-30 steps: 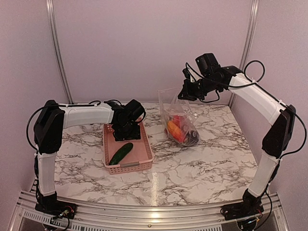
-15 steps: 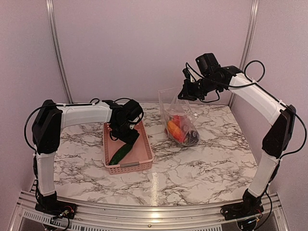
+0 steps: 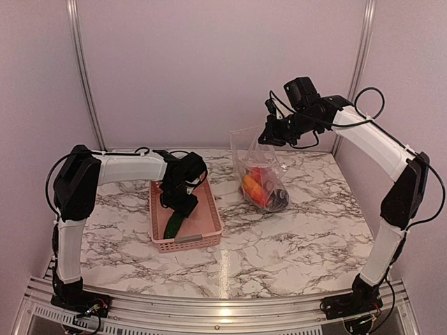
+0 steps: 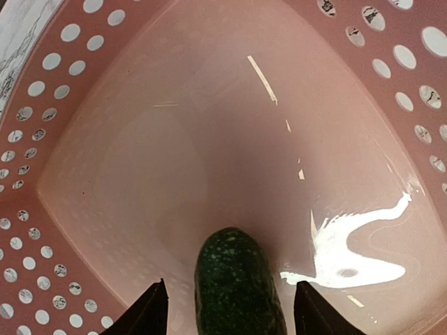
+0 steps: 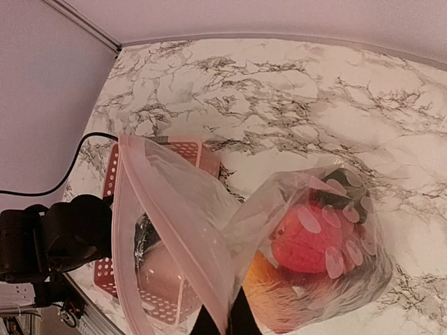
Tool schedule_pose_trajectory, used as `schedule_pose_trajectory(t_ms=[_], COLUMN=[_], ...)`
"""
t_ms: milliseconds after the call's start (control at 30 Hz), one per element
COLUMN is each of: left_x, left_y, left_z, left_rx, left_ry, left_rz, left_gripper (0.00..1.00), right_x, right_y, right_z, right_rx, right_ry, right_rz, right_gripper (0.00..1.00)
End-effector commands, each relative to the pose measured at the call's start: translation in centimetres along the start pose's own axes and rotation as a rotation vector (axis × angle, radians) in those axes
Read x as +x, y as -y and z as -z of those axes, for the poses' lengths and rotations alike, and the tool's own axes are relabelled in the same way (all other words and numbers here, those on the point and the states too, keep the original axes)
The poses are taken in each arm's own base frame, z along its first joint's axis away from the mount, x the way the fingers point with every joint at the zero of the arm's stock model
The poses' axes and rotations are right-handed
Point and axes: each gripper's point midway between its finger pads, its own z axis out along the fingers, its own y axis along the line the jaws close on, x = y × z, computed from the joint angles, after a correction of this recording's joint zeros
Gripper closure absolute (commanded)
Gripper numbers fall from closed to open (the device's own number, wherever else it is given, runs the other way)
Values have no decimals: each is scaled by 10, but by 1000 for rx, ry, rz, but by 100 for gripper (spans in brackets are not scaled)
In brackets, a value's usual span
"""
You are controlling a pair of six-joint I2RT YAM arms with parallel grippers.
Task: Place the food in the zip-top bag and seal the zipper
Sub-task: Pick up the fake vegetable from the bin, then place the fake vegetable in the zipper food storage bag.
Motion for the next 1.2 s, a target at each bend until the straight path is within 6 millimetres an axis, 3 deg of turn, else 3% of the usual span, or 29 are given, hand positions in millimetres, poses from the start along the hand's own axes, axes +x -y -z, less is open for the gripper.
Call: schedule_pose_trajectory(t_ms=[0, 133, 267, 400, 567, 733, 867, 1033, 1167], left_x=[13, 14, 4, -13, -39, -81, -114, -134, -147], left_y=[3, 0, -4, -7, -13, -23, -26, -18, -6], left_z=[-10, -10, 2, 30, 79, 155, 236, 335, 383], left_rx=[2, -13, -21, -2, 44, 119, 241, 442, 532], left_ry=[-70, -63, -25, 51, 201, 494, 816, 1214, 1358], left_rz=[-1, 17, 44, 100, 215, 345, 408, 453, 459], left_gripper=[39, 46, 55, 62, 67, 71, 73, 77, 77], right_x=[-11, -10, -11, -10, -12, -11, -9, -9, -9], right_y=[-15, -15, -15, -15, -16, -19, -22, -26, -30], right_z=[15, 15, 15, 15, 15, 15, 14, 15, 18], right_rx=[-26, -26, -26, -25, -29, -34, -37, -41, -44], right_ry=[39, 37, 39, 36, 40, 40, 38, 39, 43], right_rz=[25, 25, 25, 25, 27, 29, 32, 31, 32], right_gripper=[100, 100, 100, 100, 100, 100, 100, 100, 100])
